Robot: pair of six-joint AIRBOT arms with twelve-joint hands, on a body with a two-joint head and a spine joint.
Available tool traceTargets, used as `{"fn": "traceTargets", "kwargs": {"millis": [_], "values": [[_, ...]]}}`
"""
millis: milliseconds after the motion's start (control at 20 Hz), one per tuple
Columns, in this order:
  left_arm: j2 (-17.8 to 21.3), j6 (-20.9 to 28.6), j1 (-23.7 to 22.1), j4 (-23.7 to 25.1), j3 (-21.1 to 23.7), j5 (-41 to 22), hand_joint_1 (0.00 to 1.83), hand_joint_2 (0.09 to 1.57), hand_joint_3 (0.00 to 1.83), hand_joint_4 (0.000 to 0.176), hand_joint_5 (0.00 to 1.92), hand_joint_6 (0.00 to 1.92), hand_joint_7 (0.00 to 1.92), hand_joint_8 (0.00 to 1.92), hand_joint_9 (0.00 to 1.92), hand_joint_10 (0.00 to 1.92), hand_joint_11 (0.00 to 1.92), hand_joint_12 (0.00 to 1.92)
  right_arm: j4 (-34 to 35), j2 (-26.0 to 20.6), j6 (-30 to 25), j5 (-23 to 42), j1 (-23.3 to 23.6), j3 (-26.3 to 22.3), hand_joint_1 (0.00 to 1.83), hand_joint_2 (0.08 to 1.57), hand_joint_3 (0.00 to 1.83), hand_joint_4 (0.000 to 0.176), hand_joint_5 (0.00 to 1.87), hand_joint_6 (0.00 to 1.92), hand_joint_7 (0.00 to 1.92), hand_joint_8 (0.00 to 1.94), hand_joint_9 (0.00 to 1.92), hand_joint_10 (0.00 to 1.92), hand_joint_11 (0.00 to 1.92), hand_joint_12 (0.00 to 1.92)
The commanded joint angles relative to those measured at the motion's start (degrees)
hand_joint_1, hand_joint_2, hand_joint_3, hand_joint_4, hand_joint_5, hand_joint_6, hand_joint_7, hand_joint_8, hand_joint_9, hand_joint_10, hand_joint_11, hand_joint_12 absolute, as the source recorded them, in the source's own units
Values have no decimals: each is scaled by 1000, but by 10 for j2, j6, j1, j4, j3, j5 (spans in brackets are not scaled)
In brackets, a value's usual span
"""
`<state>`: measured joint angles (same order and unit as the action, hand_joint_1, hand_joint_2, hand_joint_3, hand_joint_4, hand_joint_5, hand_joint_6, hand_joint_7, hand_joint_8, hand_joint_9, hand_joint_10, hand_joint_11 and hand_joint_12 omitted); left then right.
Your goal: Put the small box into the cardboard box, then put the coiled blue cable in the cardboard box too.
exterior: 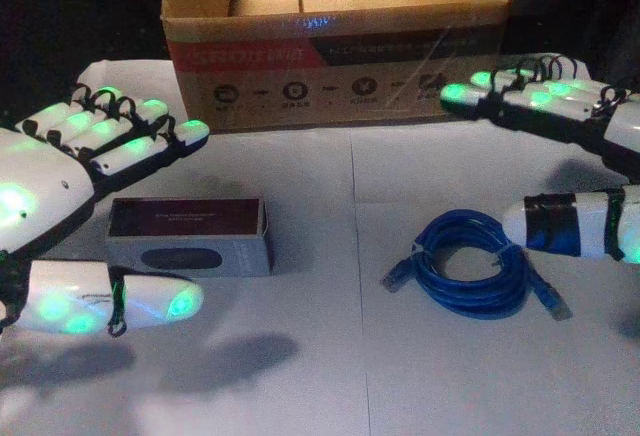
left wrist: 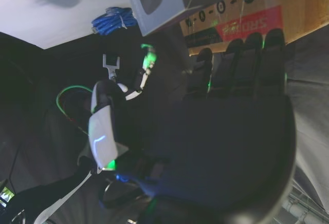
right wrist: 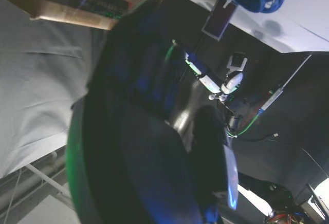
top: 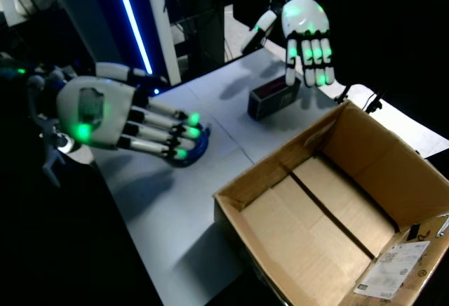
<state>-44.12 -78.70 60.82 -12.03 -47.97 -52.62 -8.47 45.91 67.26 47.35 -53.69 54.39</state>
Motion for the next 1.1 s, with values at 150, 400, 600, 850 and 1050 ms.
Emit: {"fn": "traceTargets", "kwargs": {"millis": [150, 400, 600, 850, 1050], "values": [[-7, -1, -9, -1, -4, -69, 639, 890, 2, 176, 53, 5, 62, 4, 103, 13, 129, 65, 10, 1, -3, 66, 9, 1, 0, 1073, 1, 176, 0, 0, 0, 0, 0, 0, 0, 0], [-25, 0, -24, -2, -18, -57, 1122, 1144, 0, 0, 852, 848, 843, 7, 886, 61, 709, 497, 10, 2, -3, 66, 9, 1, 0, 1126, 16, 176, 0, 0, 0, 0, 0, 0, 0, 0], [-66, 1, -63, -1, -53, -10, 1362, 1154, 0, 0, 941, 796, 795, 1236, 907, 1389, 760, 1182, 10, 3, -3, 66, 9, 1, 0, 1171, 21, 176, 0, 0, 0, 0, 0, 0, 0, 0], [-77, 1, -83, 0, -66, -8, 1377, 1121, 0, 0, 1035, 591, 838, 1206, 982, 1292, 810, 1263, 10, 5, -3, 66, 9, 1, 0, 1197, 19, 176, 0, 0, 0, 0, 0, 0, 0, 0], [-46, 27, -90, 14, -56, -56, 1228, 1115, 0, 0, 1051, 767, 932, 1165, 1100, 715, 936, 1308, 10, 4, -3, 65, 9, 1, 0, 1210, 16, 176, 0, 0, 0, 0, 0, 0, 0, 0]]}}
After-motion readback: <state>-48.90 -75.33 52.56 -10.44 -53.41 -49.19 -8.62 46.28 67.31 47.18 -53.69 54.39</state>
